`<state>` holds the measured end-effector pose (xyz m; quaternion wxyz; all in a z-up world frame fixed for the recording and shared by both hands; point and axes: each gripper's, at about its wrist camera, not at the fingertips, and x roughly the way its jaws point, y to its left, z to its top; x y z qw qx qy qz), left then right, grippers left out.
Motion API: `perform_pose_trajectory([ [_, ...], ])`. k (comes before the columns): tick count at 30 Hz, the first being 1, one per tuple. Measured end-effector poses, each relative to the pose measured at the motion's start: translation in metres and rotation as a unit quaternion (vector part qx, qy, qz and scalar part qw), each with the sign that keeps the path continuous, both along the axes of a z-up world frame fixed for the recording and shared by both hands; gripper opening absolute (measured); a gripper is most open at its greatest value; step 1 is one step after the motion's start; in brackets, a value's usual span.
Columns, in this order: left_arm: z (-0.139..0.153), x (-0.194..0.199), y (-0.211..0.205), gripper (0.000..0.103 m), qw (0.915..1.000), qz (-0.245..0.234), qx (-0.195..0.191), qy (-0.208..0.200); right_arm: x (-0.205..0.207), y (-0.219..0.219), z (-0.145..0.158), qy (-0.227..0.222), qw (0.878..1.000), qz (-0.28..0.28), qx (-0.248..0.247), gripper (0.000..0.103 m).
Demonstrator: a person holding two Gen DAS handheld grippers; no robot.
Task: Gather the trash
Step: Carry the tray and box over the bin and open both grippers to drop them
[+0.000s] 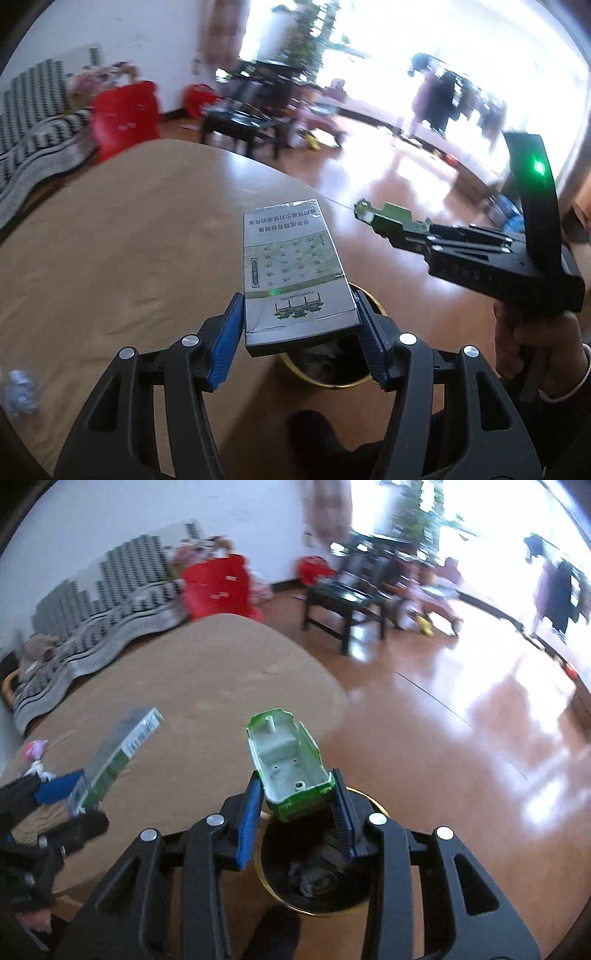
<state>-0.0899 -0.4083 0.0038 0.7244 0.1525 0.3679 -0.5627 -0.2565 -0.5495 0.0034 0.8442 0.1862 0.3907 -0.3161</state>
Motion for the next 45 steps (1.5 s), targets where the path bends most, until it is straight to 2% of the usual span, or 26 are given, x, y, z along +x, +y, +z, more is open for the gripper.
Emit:
perform_pose_trajectory([
  [4, -0.026, -0.03, -0.035, 0.057, 0.9986, -0.045, 0.028, 0.005, -0.037, -0.029, -0.021, 0.023, 0.998, -0.047, 0.031, 0.037],
  [7, -0.044, -0.042, -0.056, 0.057, 0.9962, -0.069, 0.051, 0.007, -0.054, -0.045, -0.033, 0.023, 0.996, -0.061, 0.064, 0.037],
  [14, -0.068, -0.042, -0.076, 0.057, 0.9937, -0.079, 0.078, 0.014, -0.061, -0.052, -0.045, 0.032, 0.994, -0.058, 0.088, 0.037],
  [34, -0.072, -0.042, -0.084, 0.058, 0.9933, -0.082, 0.081, 0.014, -0.049, -0.061, -0.044, 0.031, 0.994, -0.051, 0.093, 0.037],
  [36, -0.073, -0.044, -0.084, 0.062, 0.993, -0.084, 0.082, 0.011, -0.05, -0.06, -0.043, 0.03, 0.994, -0.053, 0.091, 0.041],
  [37, -0.074, -0.044, -0.084, 0.065, 0.9932, -0.083, 0.081, 0.012, -0.05, -0.059, -0.042, 0.028, 0.994, -0.054, 0.09, 0.047],
  [38, -0.074, -0.044, -0.084, 0.073, 0.9935, -0.081, 0.08, 0.012, -0.051, -0.06, -0.042, 0.026, 0.994, -0.055, 0.09, 0.055],
  [39, -0.074, -0.044, -0.084, 0.078, 0.9937, -0.079, 0.078, 0.013, -0.051, -0.06, -0.04, 0.024, 0.994, -0.056, 0.087, 0.058],
  [45, -0.066, -0.041, -0.077, 0.08, 0.9946, -0.075, 0.07, 0.014, -0.05, -0.06, -0.036, 0.014, 0.995, -0.054, 0.083, 0.059],
])
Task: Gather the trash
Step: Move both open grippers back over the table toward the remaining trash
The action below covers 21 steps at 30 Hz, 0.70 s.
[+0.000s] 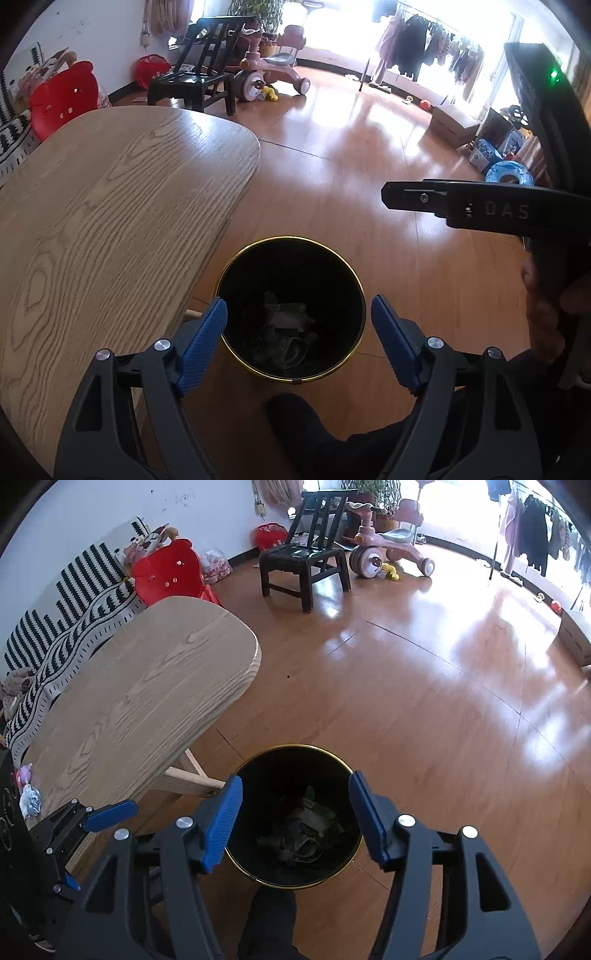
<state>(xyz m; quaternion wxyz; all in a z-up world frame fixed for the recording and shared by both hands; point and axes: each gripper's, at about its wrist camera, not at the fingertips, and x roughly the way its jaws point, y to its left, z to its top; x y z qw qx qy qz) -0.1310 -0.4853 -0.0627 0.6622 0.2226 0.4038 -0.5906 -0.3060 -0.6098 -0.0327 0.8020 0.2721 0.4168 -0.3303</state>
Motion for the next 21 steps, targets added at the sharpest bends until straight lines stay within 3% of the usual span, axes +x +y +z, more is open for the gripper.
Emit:
perform_pose_trajectory([
  [6, 0.032, 0.013, 0.043, 0.091, 0.9992, 0.015, -0.035, -0.009, 0.022, 0.014, 0.013, -0.02, 1.0, 0.018, -0.015, 0.062],
  [12, 0.068, 0.058, 0.124, 0.096, 0.993, 0.089, -0.064, -0.044, 0.079, 0.067, 0.035, -0.054, 0.994, 0.088, -0.046, 0.066],
  [18, 0.079, 0.129, 0.227, 0.096, 0.9741, 0.21, -0.062, -0.056, 0.162, 0.139, 0.046, -0.084, 0.979, 0.18, -0.038, 0.066],
  [21, 0.079, 0.158, 0.289, 0.096, 0.9585, 0.27, -0.053, -0.072, 0.202, 0.181, 0.049, -0.094, 0.968, 0.229, -0.03, 0.066],
])
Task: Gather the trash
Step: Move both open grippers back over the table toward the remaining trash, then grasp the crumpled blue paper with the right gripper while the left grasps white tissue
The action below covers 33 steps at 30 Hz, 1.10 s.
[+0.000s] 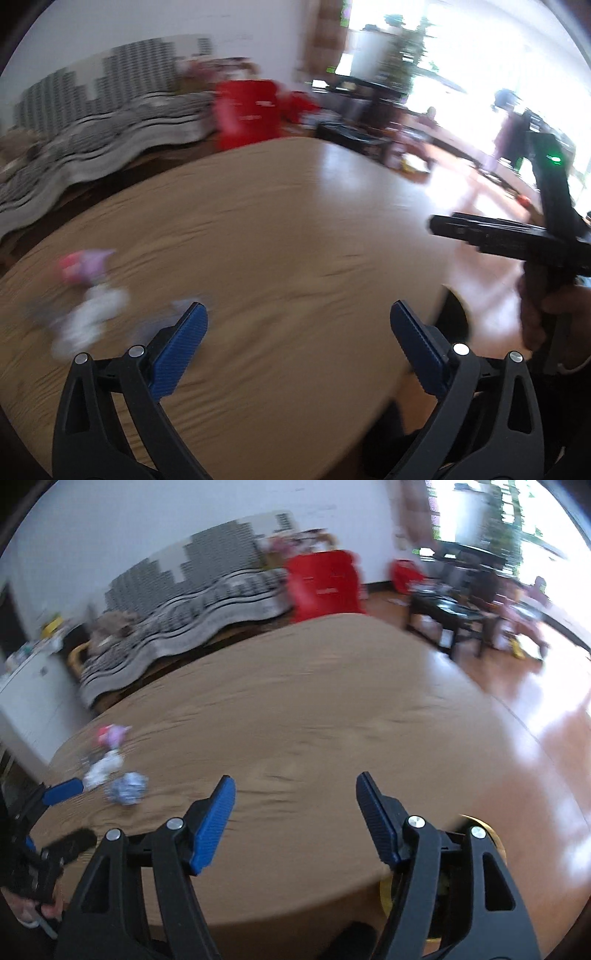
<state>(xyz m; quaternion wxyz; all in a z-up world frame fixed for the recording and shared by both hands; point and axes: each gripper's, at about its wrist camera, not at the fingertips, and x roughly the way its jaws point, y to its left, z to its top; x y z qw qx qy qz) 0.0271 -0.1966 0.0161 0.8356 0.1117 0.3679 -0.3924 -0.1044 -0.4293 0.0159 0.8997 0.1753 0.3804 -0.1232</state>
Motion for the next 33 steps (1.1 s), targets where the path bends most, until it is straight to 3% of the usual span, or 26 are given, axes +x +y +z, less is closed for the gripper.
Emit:
perform_pose_trajectory([
  [6, -0.013, 0.046, 0.115, 0.096, 0.9924, 0.118, 0.028, -0.022, 0.072, 0.092, -0.003, -0.008, 0.994, 0.11, -0.004, 0.066],
  [11, -0.025, 0.075, 0.156, 0.096, 0.9844, 0.168, 0.048, -0.019, 0.116, 0.155, -0.021, 0.018, 0.983, 0.181, -0.021, 0.066],
  [17, -0.042, 0.101, 0.157, 0.096, 0.9873, 0.152, 0.046, 0.0, 0.152, 0.205, -0.05, 0.061, 0.968, 0.24, -0.033, 0.066],
  [22, -0.063, 0.121, 0.144, 0.096, 0.9891, 0.138, 0.052, -0.003, 0.165, 0.217, -0.069, 0.084, 0.962, 0.258, -0.043, 0.066],
  [27, -0.075, 0.143, 0.134, 0.096, 0.9894, 0.138, 0.038, 0.02, 0.181, 0.216, -0.086, 0.106, 0.96, 0.256, -0.047, 0.065],
  [31, -0.082, 0.154, 0.119, 0.093, 0.989, 0.138, 0.049, 0.018, 0.186, 0.213, -0.092, 0.11, 0.96, 0.252, -0.055, 0.055],
  [33, -0.086, 0.157, 0.113, 0.083, 0.9889, 0.137, 0.052, 0.023, 0.186, 0.209, -0.092, 0.11, 0.961, 0.249, -0.048, 0.048],
])
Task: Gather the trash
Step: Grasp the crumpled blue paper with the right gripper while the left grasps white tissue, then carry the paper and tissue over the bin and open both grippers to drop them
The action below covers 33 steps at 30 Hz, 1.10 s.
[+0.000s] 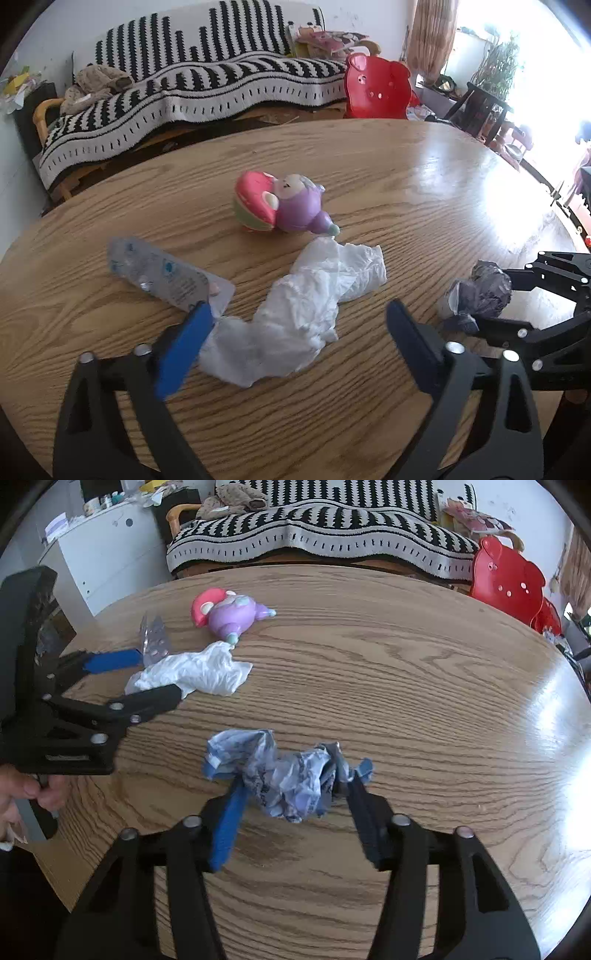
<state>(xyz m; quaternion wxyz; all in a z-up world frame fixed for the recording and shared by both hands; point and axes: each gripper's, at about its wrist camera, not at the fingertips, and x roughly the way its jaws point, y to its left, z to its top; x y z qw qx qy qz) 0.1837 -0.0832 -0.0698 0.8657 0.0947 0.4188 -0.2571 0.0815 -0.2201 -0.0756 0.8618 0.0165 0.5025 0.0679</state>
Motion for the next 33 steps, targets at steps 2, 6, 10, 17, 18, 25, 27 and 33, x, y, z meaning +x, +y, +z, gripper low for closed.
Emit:
perform_pose_trajectory([
  [2, -0.004, 0.002, -0.004, 0.069, 0.9999, 0.005, 0.011, 0.003, 0.001, -0.004, 0.0, 0.001, 1.0, -0.003, 0.005, 0.038],
  [6, -0.006, -0.002, -0.008, 0.026, 0.9994, 0.015, 0.032, -0.003, -0.003, -0.006, 0.004, -0.001, 1.0, -0.001, 0.008, 0.031],
  [10, 0.005, -0.008, -0.001, 0.019, 0.9995, 0.031, 0.01, 0.001, -0.01, -0.01, 0.016, -0.022, 1.0, -0.002, 0.009, 0.03],
  [17, 0.024, -0.024, -0.006, 0.018, 0.9996, 0.027, -0.002, -0.008, -0.018, -0.016, 0.026, -0.032, 0.999, -0.01, 0.017, 0.03],
  [18, 0.024, -0.026, -0.007, 0.018, 0.9997, 0.024, -0.001, -0.009, -0.019, -0.017, 0.026, -0.032, 0.999, -0.01, 0.016, 0.03],
  [25, 0.028, -0.036, -0.019, 0.018, 0.9997, 0.017, 0.011, -0.011, -0.032, -0.033, 0.037, -0.044, 0.999, -0.027, 0.012, 0.03],
  [27, 0.032, -0.04, -0.026, 0.018, 0.9998, 0.014, 0.012, -0.012, -0.039, -0.043, 0.042, -0.049, 0.998, -0.037, 0.011, 0.03],
  [33, 0.051, -0.069, -0.073, 0.018, 0.9992, -0.035, 0.005, -0.02, -0.078, -0.092, 0.061, -0.07, 0.994, -0.087, 0.002, 0.03],
])
